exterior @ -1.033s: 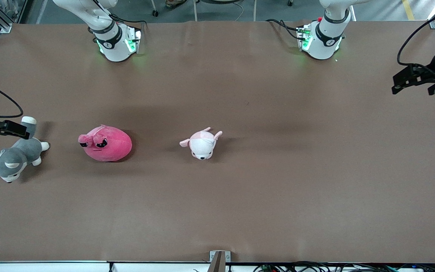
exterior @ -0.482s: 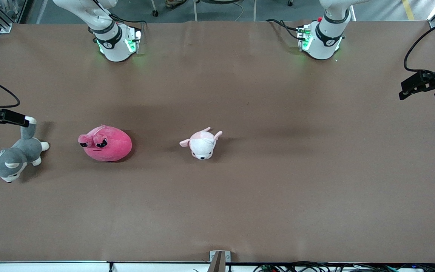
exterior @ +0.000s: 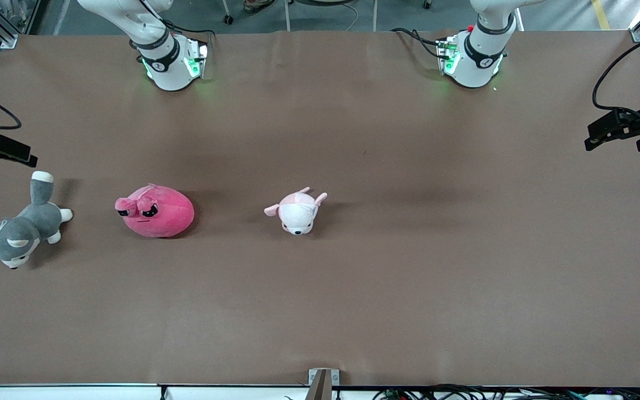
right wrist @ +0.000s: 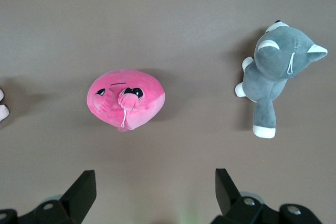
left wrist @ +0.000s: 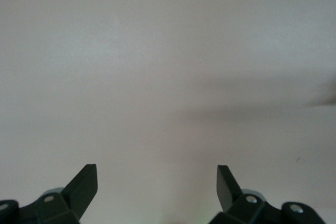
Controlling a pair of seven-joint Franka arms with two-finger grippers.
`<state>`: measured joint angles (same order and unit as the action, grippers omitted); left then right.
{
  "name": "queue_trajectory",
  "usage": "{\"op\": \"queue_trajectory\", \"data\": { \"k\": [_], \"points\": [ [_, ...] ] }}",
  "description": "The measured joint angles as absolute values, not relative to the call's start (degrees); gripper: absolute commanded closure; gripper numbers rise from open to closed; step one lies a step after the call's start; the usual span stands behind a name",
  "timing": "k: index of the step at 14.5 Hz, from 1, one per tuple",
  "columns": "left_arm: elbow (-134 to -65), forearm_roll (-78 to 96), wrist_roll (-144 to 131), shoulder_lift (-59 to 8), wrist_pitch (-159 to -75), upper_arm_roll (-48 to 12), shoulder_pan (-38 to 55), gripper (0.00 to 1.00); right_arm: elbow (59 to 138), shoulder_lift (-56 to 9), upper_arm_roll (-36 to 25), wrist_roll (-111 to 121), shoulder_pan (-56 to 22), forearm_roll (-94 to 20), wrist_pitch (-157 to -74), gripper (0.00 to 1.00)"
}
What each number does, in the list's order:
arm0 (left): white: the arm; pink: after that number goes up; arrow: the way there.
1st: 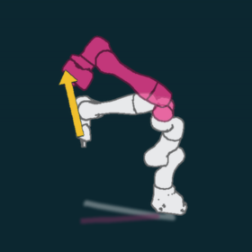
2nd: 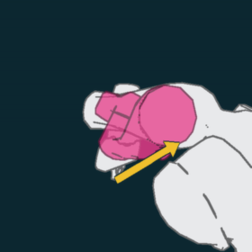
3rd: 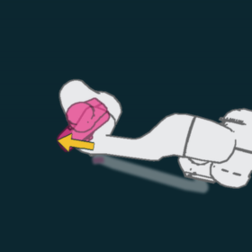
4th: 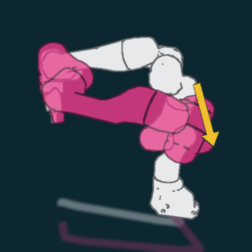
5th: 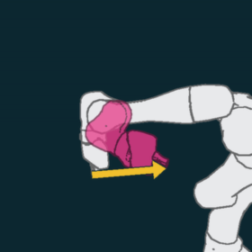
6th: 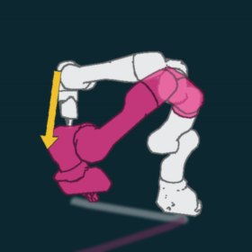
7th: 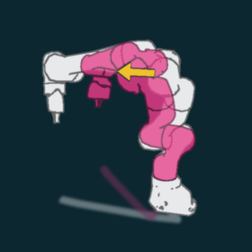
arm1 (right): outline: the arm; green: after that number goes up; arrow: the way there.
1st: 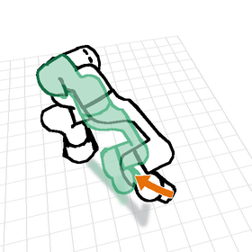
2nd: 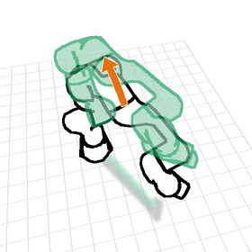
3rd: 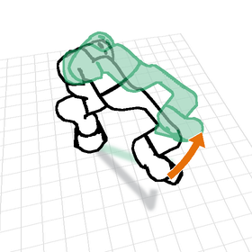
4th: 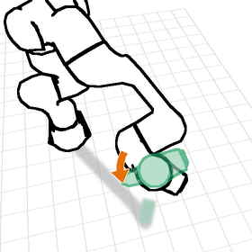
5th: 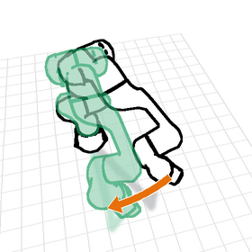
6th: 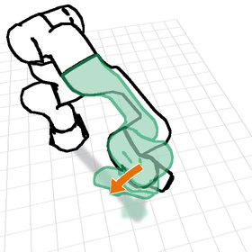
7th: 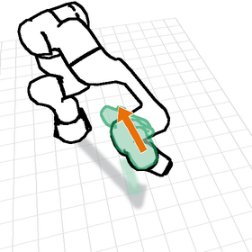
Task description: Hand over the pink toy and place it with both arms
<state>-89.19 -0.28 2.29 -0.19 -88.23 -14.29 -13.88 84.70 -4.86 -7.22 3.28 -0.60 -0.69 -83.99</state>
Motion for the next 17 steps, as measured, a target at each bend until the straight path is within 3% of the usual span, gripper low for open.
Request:
{"op": "queue_trajectory", "data": {
  "k": [5,10,17],
  "points": [
    [-89.1,-0.3,2.3,-0.2,-89.1,-14.2,-12.8,0.0,88.0,-0.8,-6.6,3.3,-0.6,-0.6,-84.0,0.0],
    [-89.1,-0.3,2.3,-0.2,-89.1,-6.7,-4.7,0.0,90.0,2.7,-5.3,3.3,-0.5,0.1,-83.8,0.0],
    [-89.1,-0.3,2.3,-0.2,-89.1,-5.1,-3.0,0.0,91.8,6.4,-4.2,3.3,-0.5,0.2,-83.4,0.0]
  ]
}}
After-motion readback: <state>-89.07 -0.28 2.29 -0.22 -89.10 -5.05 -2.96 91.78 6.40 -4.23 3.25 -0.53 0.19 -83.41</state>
